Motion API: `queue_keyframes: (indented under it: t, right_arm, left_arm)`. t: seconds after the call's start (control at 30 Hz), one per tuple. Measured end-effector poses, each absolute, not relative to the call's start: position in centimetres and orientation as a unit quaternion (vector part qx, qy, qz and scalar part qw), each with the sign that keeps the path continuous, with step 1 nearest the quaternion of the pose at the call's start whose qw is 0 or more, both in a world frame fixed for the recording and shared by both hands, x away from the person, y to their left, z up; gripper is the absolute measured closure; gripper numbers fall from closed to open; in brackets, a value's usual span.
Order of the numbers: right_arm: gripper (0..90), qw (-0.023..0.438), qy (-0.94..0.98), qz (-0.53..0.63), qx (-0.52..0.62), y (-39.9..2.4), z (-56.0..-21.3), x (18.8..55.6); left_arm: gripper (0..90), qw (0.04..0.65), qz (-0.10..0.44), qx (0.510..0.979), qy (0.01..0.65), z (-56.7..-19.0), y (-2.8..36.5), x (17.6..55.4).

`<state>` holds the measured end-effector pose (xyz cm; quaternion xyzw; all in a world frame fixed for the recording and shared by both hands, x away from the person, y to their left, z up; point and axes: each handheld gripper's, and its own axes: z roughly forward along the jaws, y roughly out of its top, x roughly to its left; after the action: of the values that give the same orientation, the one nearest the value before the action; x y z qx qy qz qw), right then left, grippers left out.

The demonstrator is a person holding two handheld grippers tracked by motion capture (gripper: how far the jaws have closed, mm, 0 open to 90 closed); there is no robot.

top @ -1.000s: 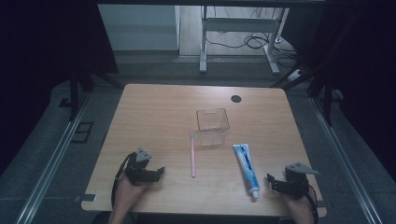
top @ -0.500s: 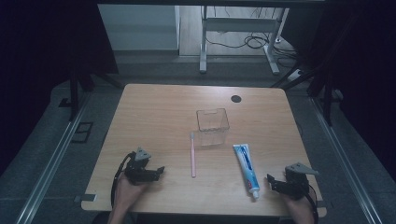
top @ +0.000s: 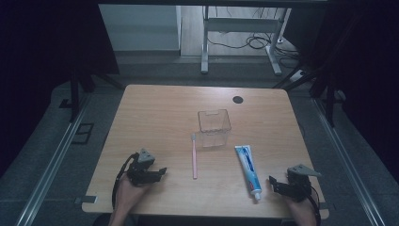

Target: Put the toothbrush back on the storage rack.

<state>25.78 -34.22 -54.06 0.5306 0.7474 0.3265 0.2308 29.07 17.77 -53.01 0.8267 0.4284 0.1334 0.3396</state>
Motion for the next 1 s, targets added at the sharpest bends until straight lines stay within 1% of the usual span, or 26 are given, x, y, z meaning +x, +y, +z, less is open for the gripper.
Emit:
queue_keyframes:
  t: [0.07,0.17,0.4,0.63,0.77,0.8,1.0]
  right_arm:
    - [17.3,0.231,0.747,0.327,0.531,-34.2,-54.1,25.8]
    - [17.2,0.231,0.747,0.327,0.531,-34.2,-54.1,25.8]
    - [17.2,0.231,0.747,0.326,0.531,-34.2,-54.1,25.8]
    - [17.2,0.231,0.747,0.327,0.530,-34.2,-54.1,25.8]
    - [16.9,0.231,0.748,0.327,0.530,-34.2,-54.1,25.8]
    - [16.8,0.231,0.748,0.327,0.530,-34.2,-54.1,25.8]
    - [16.6,0.230,0.748,0.327,0.529,-34.2,-54.1,25.8]
  left_arm:
    - [41.9,0.343,0.129,0.827,0.426,-52.9,17.6,29.1]
    - [45.3,0.345,0.125,0.829,0.422,-52.7,17.4,29.2]
    - [58.7,0.346,0.114,0.839,0.404,-52.3,16.4,29.4]
    - [77.5,0.357,0.099,0.843,0.390,-51.6,15.1,29.9]
    - [87.4,0.353,0.090,0.853,0.372,-51.4,13.4,30.3]
    - [89.1,0.352,0.088,0.855,0.371,-51.3,13.1,30.4]
    - [89.6,0.348,0.082,0.862,0.360,-51.2,11.9,30.8]
